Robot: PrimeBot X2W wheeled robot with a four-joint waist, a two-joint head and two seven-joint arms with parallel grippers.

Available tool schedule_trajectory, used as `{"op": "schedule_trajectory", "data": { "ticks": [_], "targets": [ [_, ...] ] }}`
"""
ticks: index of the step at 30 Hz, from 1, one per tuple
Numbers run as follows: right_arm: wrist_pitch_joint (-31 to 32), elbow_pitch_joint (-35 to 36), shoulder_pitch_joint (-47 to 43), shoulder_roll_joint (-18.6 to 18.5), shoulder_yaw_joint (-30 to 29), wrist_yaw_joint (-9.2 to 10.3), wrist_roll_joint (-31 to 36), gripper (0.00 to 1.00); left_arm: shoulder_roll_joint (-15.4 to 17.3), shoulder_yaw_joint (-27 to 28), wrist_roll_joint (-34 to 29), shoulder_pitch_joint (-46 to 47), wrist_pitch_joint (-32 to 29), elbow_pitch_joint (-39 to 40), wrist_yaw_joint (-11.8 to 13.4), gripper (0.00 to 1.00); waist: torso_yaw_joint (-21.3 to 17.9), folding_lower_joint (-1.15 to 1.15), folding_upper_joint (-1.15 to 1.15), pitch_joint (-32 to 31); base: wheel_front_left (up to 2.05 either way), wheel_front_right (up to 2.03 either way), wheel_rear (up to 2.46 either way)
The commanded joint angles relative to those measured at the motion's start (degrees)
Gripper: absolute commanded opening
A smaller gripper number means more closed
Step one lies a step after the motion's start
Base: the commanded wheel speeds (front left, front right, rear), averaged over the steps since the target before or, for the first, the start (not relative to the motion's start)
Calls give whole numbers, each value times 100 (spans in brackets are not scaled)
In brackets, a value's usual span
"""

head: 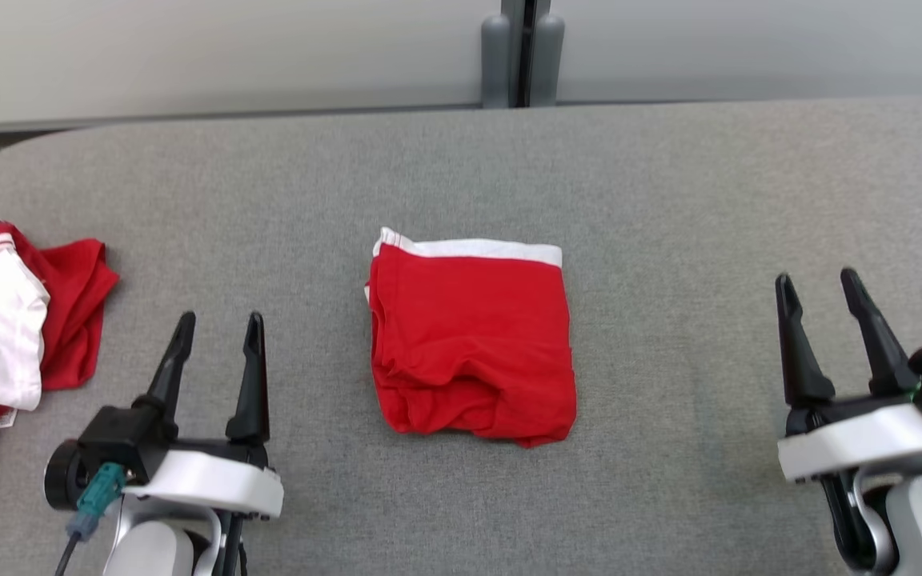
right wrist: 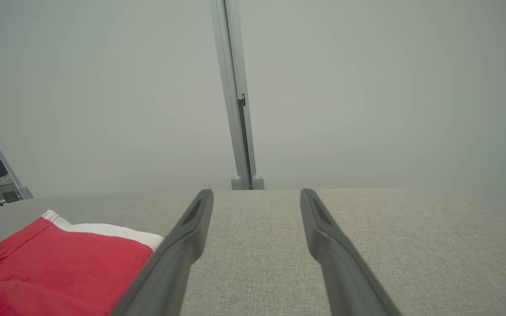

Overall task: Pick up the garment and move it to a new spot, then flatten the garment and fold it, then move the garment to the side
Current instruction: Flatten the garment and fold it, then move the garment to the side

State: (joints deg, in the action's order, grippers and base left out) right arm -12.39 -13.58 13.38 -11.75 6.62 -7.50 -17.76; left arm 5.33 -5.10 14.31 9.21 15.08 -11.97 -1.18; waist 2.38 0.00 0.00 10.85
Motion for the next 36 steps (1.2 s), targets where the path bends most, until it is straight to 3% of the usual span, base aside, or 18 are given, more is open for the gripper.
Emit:
{"op": "schedule_trajectory", "data": {
  "ticks": [1, 16, 36],
  "targets": [
    [85, 116, -181, 29, -64, 2, 46, 100, 56, -2, -14, -108, 3, -4, 9, 100, -58, 0, 0, -207, 0, 0, 0],
    [834, 1042, -1625, 247, -348, 2, 298, 100, 254, -45, 8, -1221, -415, 401, 189, 100, -81, 0, 0, -1249, 0, 0, 0],
    [1159, 1499, -1893, 242, -386, 2, 403, 100, 336, -83, 55, -1494, -670, 873, 389, 100, -135, 0, 0, -1328, 0, 0, 0]
  ]
}}
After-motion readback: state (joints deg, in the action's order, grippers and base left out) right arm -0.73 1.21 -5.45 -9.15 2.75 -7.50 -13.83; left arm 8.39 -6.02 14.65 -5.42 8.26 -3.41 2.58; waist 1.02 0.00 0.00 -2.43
